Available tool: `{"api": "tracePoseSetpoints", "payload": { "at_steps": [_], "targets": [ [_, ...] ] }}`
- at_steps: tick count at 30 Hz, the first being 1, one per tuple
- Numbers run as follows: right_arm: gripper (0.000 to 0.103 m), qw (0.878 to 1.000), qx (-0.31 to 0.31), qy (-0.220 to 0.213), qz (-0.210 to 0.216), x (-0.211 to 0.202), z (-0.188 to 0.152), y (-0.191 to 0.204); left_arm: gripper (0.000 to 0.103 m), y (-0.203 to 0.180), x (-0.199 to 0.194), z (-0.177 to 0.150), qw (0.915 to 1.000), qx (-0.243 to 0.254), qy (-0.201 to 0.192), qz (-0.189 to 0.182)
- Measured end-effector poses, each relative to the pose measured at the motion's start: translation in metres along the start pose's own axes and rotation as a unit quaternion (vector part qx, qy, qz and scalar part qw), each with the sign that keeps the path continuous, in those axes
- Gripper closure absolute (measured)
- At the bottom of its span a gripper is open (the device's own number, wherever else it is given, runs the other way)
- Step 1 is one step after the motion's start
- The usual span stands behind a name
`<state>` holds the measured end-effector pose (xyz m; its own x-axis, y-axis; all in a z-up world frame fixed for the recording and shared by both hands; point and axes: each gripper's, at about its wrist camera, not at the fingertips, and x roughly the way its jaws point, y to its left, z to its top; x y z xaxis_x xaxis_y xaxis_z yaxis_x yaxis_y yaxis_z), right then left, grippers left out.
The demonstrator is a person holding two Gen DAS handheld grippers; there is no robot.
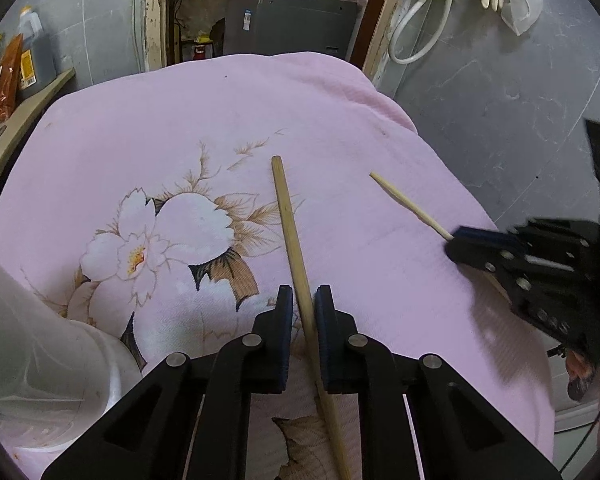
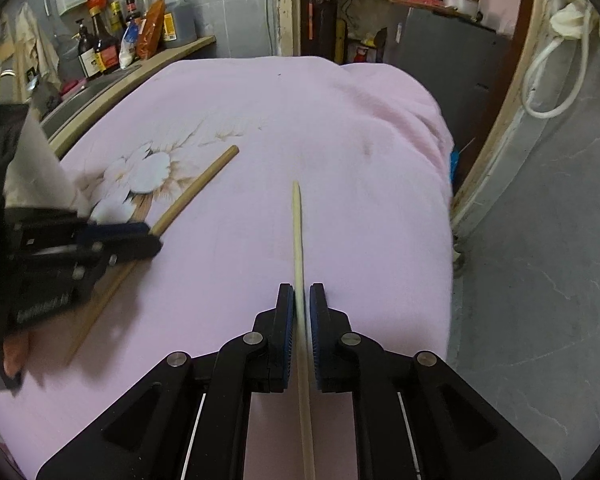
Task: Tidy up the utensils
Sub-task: 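Grasp a wooden chopstick with the right tool while the left tool grasps the other, then lift both chopsticks upright and carry them over the white holder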
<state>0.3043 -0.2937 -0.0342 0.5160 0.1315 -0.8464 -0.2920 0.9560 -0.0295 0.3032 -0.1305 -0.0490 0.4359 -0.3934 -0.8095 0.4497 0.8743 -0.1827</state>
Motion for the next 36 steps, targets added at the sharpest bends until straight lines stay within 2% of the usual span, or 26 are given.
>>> {"api": "tracePoseSetpoints", "payload": {
  "at_steps": [7, 12, 15, 18, 21, 25, 28, 30, 32, 36],
  "targets": [
    [0.096, 1.000, 0.003, 0.020, 0.014, 0.023, 0.025, -0.004, 0.094, 0.001, 0.003, 0.003, 1.0000, -0.001, 0.000, -0.008],
    [0.097, 1.000, 0.004, 0.024, 0.011, 0.022, 0.025, -0.005, 0.096, 0.001, 0.002, 0.003, 1.0000, -0.006, -0.001, -0.007],
    [0.099, 0.999, 0.035, 0.019, 0.022, 0.017, 0.022, -0.008, 0.098, -0.003, -0.001, -0.001, 0.9999, -0.011, -0.010, 0.002],
    [0.100, 0.997, 0.059, -0.012, 0.045, 0.001, 0.013, -0.008, 0.099, -0.007, -0.010, -0.008, 0.9997, -0.011, -0.021, -0.002],
    [0.100, 0.994, 0.069, -0.067, 0.052, -0.022, -0.002, -0.003, 0.099, -0.010, -0.024, -0.015, 0.9990, -0.014, -0.042, -0.010],
    [0.100, 0.985, 0.068, -0.147, 0.051, -0.056, -0.022, 0.012, 0.099, -0.015, -0.052, -0.024, 0.9953, -0.009, -0.097, -0.002],
    [0.100, 0.973, 0.050, -0.222, 0.034, -0.085, -0.034, 0.028, 0.099, -0.020, -0.078, -0.032, 0.9869, -0.008, -0.161, 0.004],
    [0.100, 0.959, 0.044, -0.280, 0.026, -0.105, -0.041, 0.038, 0.099, -0.023, -0.095, -0.037, 0.9786, -0.008, -0.205, 0.012],
    [0.100, 0.946, 0.039, -0.320, 0.020, -0.118, -0.041, 0.047, 0.099, -0.026, -0.113, -0.041, 0.9666, -0.006, -0.255, 0.029],
    [0.100, 0.918, 0.031, -0.395, 0.028, -0.144, -0.032, 0.066, 0.099, -0.026, -0.152, -0.047, 0.9352, -0.012, -0.352, 0.032]
  ]
}}
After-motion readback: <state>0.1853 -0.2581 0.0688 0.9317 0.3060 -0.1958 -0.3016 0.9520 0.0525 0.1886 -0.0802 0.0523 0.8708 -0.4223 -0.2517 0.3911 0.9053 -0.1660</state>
